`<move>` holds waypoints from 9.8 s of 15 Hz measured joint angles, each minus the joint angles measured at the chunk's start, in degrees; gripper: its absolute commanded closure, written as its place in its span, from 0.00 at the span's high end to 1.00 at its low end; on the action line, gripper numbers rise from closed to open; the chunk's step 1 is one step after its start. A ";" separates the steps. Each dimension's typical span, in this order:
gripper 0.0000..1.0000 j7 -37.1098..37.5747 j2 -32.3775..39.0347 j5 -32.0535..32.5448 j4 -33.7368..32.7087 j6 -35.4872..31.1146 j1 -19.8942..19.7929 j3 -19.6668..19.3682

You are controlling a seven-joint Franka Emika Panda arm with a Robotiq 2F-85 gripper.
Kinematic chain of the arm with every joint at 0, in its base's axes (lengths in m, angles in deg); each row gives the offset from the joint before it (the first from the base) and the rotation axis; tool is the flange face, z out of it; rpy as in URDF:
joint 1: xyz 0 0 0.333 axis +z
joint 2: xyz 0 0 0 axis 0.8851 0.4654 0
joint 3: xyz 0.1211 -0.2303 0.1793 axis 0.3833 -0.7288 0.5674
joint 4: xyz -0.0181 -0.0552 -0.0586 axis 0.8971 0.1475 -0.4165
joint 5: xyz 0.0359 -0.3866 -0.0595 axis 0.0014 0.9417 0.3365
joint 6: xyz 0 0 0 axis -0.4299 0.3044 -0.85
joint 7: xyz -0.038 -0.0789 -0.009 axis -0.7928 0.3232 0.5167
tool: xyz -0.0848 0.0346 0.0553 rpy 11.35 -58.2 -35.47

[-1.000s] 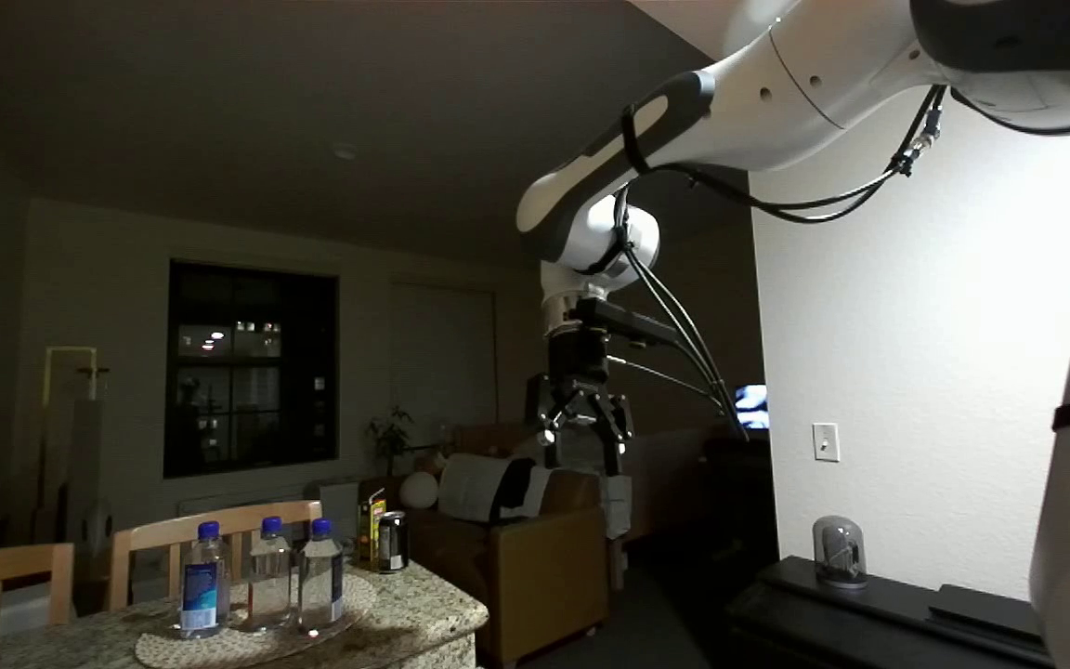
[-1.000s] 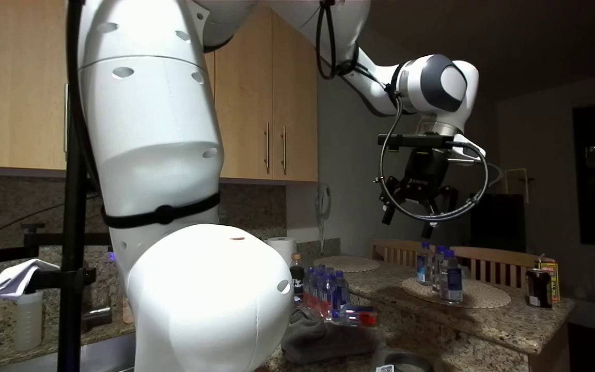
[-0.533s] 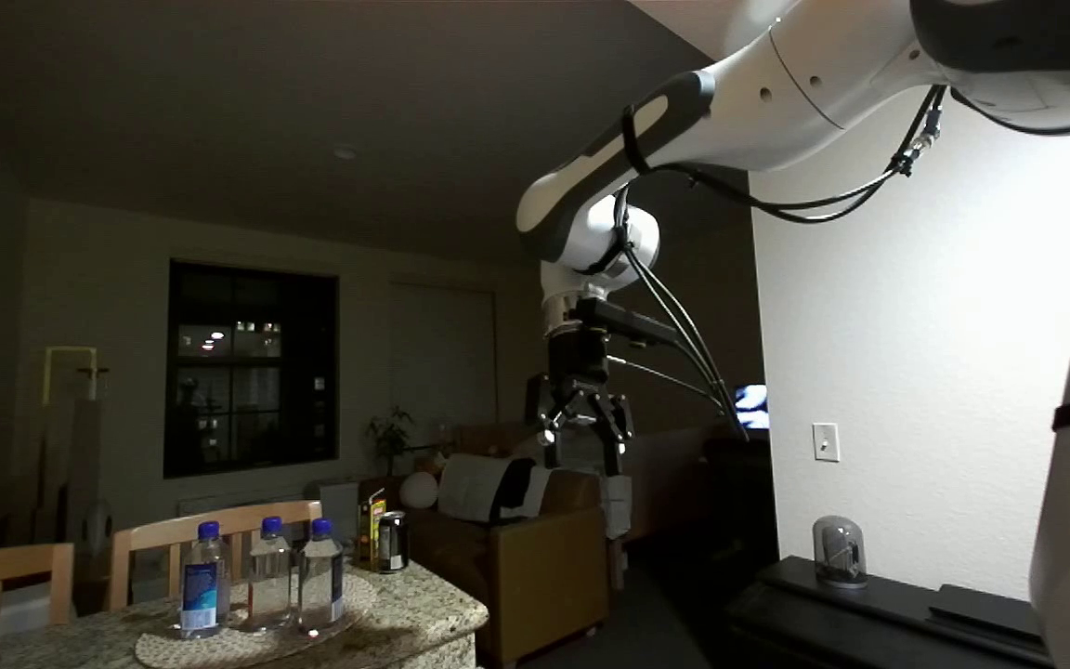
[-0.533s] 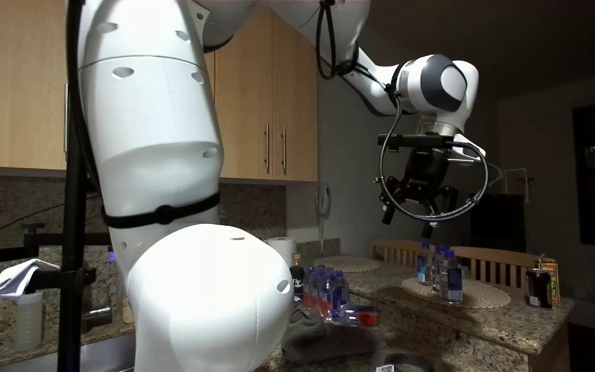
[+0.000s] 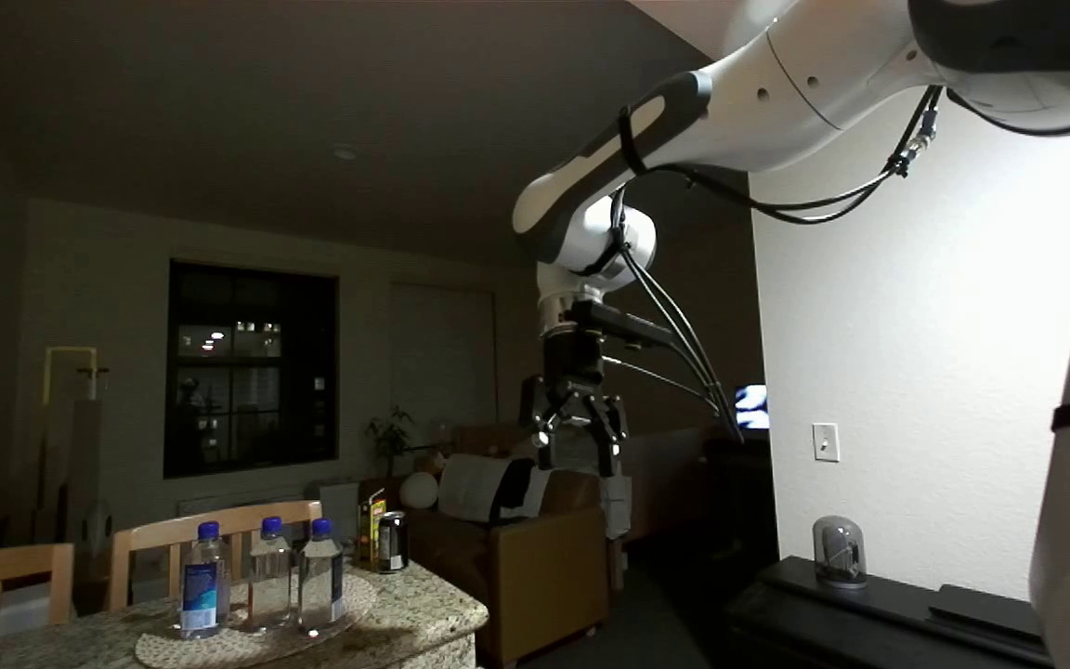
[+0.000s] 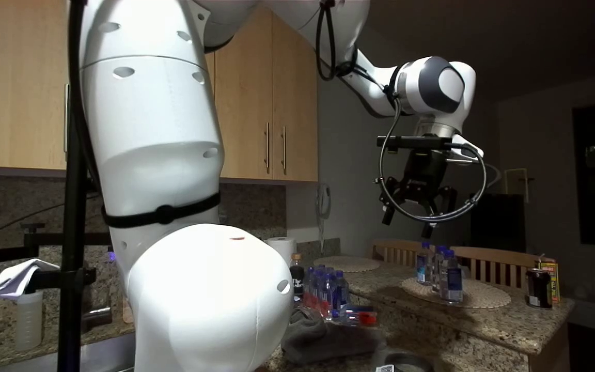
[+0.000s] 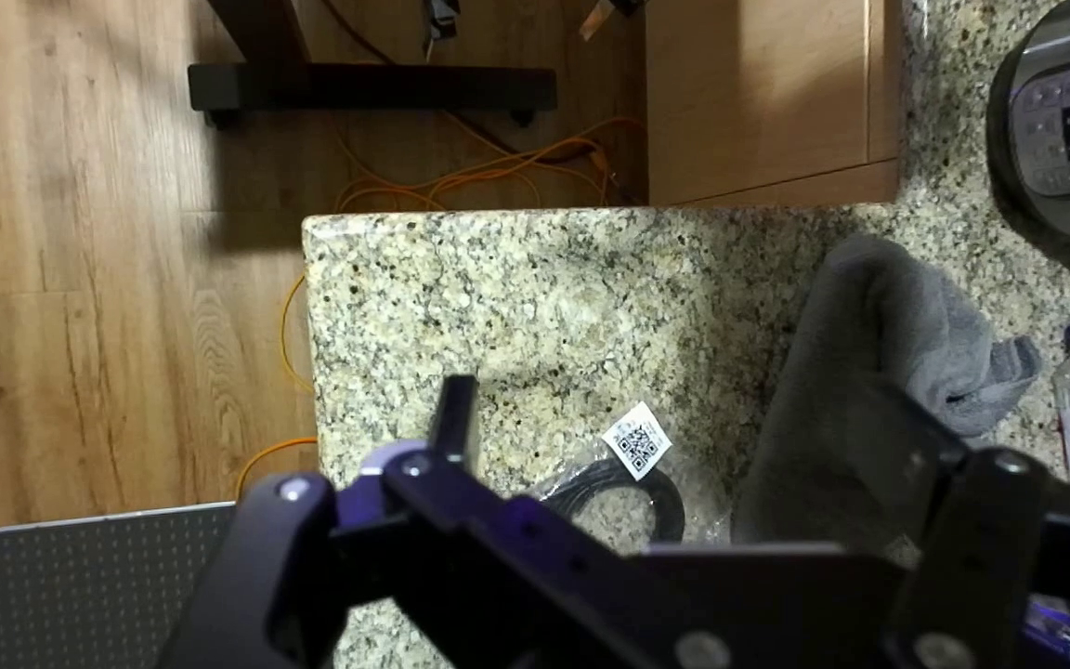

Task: Move the towel to the right

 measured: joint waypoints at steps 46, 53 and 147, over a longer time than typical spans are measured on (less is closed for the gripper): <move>1.00 19.45 27.56 19.21 -4.48 -44.64 17.34 18.16; 1.00 5.79 39.12 17.11 -12.80 -44.36 20.09 22.78; 0.08 1.86 47.31 20.16 -34.48 -37.57 28.09 20.98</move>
